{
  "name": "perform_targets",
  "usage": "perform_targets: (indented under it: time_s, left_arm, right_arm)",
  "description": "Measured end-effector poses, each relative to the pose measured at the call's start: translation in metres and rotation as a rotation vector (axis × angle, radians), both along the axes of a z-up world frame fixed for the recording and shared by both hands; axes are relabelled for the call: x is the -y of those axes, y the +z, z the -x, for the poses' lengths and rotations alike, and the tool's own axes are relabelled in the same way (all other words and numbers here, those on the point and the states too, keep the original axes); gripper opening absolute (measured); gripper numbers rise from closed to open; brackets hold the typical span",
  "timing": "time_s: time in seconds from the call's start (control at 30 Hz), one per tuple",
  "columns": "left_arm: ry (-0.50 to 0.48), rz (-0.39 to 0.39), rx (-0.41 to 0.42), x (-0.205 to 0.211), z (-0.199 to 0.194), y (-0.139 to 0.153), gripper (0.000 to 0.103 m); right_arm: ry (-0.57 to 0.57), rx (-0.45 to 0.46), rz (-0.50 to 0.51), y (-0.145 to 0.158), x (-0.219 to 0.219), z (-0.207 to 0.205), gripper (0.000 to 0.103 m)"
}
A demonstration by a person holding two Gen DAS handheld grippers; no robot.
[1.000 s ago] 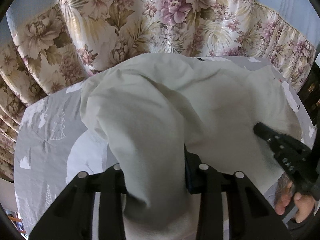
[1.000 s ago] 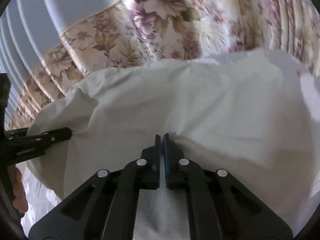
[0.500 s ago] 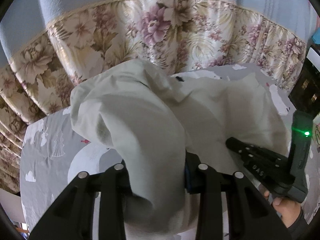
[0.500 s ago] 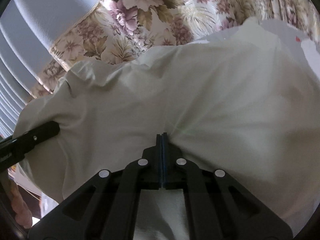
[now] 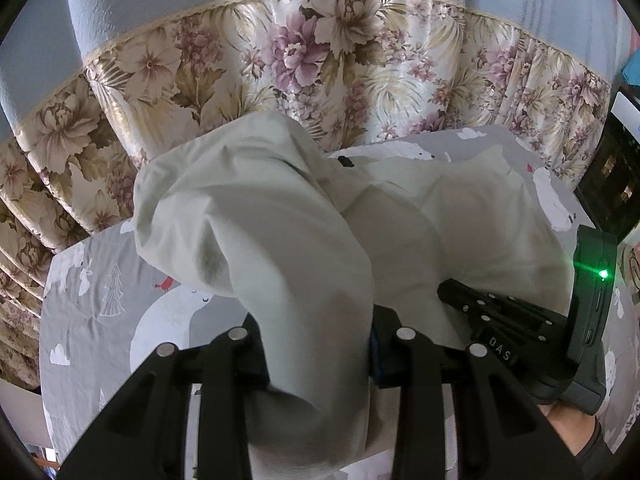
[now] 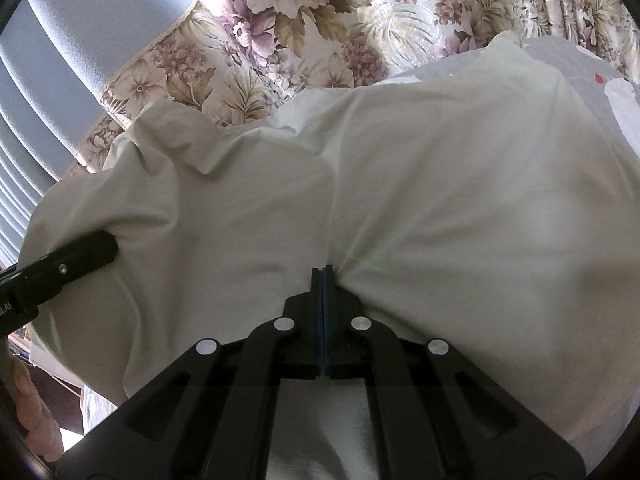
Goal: Fold large clothes
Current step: 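Lift the folded jacket edge with both tools toward each other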
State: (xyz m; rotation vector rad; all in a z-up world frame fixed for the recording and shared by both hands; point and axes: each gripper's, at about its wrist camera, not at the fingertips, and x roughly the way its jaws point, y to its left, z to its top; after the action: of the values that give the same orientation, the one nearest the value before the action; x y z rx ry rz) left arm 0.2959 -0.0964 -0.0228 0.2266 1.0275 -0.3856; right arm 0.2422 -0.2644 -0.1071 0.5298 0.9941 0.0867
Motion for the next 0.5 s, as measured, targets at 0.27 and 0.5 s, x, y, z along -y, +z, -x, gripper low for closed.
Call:
perform_targets:
  time_s: [0.27, 0.5]
  left_arm:
    - [0.007, 0.004, -0.009, -0.0016, -0.0002, -0.0015, 0.034]
    - [0.006, -0.003, -0.013, -0.0016, -0.0005, -0.0018, 0.034]
  right_arm:
    - [0.000, -0.002, -0.001, 0.0005, -0.0002, -0.0010, 0.000]
    - [0.005, -0.011, -0.007, -0.0006, 0.0018, -0.0018, 0.000]
